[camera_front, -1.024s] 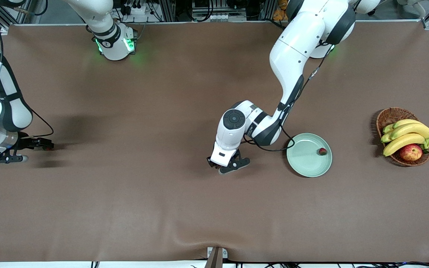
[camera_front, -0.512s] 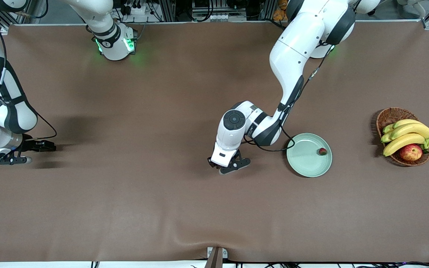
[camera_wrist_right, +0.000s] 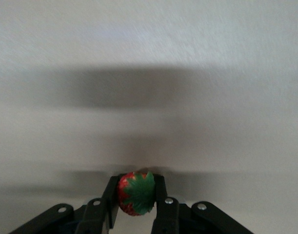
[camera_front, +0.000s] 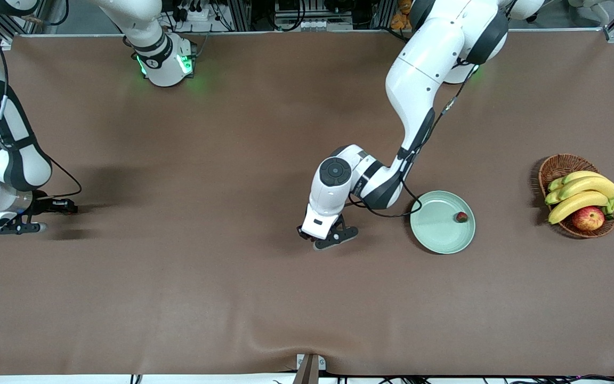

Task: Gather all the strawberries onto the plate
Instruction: 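Lower the strawberry into the plate with the left gripper while the right gripper grasps another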

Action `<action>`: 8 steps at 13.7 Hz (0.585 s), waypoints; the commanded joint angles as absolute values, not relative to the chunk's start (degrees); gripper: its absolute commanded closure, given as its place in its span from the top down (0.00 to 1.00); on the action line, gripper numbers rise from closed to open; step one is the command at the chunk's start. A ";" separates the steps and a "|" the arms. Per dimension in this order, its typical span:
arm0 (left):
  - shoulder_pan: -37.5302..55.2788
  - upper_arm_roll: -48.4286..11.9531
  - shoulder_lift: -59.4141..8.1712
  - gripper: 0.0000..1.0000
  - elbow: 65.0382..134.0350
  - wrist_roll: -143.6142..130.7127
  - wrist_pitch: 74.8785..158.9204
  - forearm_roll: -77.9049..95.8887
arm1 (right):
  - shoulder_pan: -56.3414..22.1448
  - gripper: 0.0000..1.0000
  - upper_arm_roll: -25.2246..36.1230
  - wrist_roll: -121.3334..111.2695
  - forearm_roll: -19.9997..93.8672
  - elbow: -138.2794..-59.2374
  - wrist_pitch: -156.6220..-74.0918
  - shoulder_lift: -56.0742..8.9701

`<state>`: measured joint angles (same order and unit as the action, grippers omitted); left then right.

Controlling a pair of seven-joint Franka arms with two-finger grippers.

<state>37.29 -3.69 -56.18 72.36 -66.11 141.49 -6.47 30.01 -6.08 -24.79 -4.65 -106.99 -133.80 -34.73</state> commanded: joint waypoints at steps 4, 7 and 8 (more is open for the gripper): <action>34.11 -3.43 -50.38 0.00 72.95 -65.74 138.01 -8.00 | 18.83 0.13 -6.68 -24.17 -5.63 -101.88 -132.80 -30.59; 29.99 -3.78 -43.62 0.00 74.34 -61.29 127.39 -7.82 | 11.10 0.13 -6.68 -24.17 -5.36 -97.31 -132.71 -30.41; 26.93 -4.39 -40.03 0.00 77.66 -55.78 125.61 -6.87 | 7.77 0.13 -6.77 -23.91 -5.01 -96.16 -132.80 -30.50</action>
